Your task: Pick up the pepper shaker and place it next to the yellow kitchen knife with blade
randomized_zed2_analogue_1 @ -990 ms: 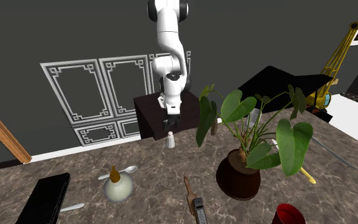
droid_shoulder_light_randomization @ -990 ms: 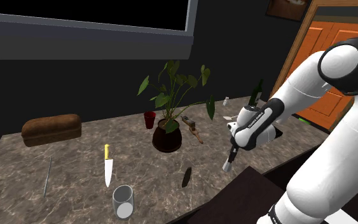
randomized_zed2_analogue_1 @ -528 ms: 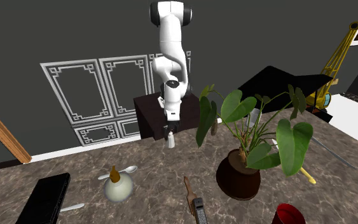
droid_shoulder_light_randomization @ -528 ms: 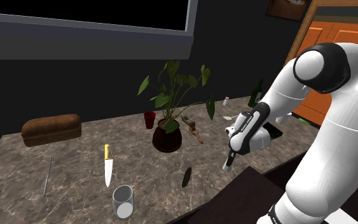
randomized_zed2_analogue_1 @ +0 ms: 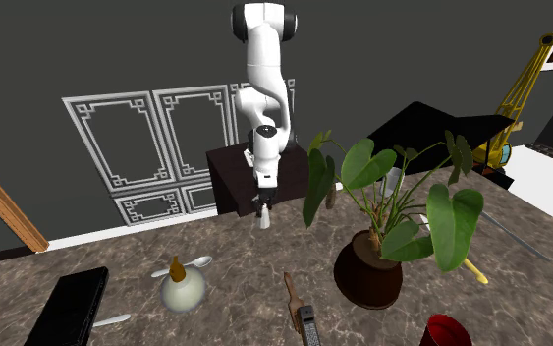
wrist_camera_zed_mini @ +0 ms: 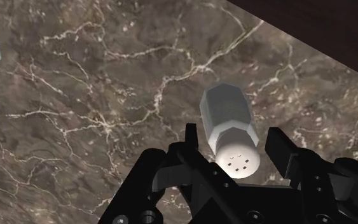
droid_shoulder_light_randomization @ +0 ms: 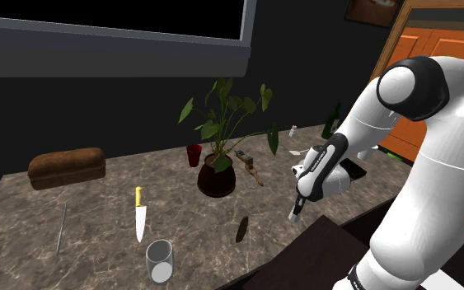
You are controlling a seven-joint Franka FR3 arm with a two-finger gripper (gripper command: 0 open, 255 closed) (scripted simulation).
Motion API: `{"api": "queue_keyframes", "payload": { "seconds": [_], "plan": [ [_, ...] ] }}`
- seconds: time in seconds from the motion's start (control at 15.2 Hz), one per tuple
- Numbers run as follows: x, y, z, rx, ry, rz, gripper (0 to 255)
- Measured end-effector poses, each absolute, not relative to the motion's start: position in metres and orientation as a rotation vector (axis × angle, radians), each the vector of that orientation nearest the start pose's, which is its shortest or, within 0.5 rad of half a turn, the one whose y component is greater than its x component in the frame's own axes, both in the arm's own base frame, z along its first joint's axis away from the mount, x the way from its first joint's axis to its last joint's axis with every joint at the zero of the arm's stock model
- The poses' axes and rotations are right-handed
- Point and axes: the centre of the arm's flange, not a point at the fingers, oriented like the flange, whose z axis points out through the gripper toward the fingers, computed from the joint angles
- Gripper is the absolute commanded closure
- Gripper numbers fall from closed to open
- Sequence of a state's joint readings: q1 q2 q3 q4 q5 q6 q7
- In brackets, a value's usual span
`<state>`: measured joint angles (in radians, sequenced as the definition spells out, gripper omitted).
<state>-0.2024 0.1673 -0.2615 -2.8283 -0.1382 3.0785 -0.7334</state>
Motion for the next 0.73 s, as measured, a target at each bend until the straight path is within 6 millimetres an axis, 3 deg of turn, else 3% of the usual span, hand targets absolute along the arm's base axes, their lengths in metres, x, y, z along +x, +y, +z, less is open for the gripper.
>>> {"api": "queue_keyframes", "payload": {
  "seconds": [0.73],
  "plan": [
    [0.3313,-0.1598,0.1721,-3.168,-0.663,-0.062,255]
  ]
}}
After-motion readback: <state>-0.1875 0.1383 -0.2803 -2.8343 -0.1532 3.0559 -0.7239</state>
